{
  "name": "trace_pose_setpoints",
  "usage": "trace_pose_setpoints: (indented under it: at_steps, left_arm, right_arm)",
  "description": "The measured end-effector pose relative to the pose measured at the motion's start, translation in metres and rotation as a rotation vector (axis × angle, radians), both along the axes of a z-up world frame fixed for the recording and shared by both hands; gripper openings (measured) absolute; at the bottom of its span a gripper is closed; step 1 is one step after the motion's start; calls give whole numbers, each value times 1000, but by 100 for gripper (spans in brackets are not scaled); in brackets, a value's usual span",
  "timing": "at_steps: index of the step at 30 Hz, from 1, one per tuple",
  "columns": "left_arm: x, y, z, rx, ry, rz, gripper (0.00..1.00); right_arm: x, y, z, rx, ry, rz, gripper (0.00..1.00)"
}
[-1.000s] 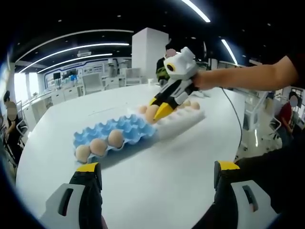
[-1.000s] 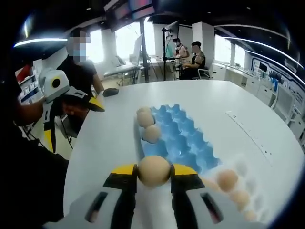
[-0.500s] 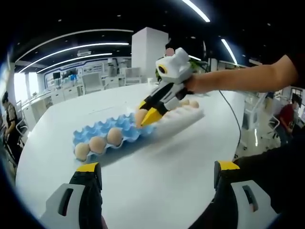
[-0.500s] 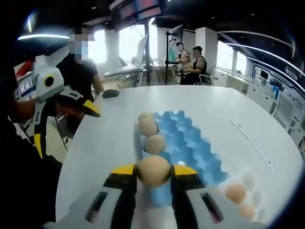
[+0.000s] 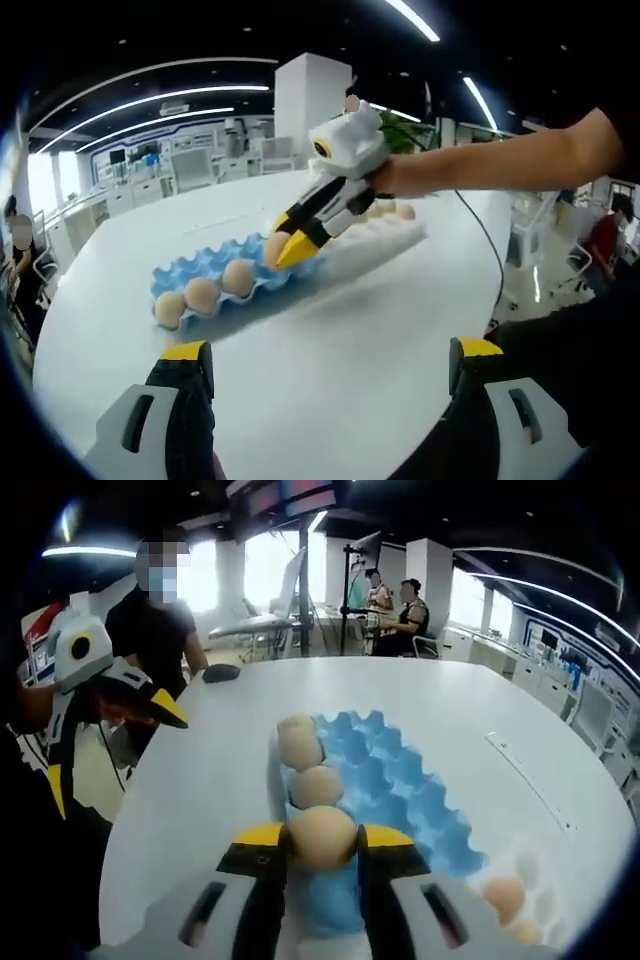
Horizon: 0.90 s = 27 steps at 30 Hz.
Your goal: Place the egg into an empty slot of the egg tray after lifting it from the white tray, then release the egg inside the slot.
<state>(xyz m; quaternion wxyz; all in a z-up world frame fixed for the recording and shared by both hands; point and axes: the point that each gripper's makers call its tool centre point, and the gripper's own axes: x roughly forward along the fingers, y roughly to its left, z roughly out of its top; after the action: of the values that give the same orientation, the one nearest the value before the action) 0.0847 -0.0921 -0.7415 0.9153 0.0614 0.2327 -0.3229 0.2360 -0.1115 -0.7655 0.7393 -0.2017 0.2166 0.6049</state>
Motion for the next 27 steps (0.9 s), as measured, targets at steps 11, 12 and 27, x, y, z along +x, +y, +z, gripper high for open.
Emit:
trace_pose_setpoints:
  at_steps: [11, 12, 27]
  left_arm:
    - [-1, -4, -5, -4, 10, -5, 100]
    - [-1, -4, -6, -6, 14, -3, 100]
    - [-4, -4, -11, -3, 24, -1, 100]
  right_arm:
    - [-1, 6, -12, -46, -37, 29, 28]
    - [-2, 6, -12, -52, -44, 35, 28]
    - [1, 4, -17, -89, -67, 63, 28]
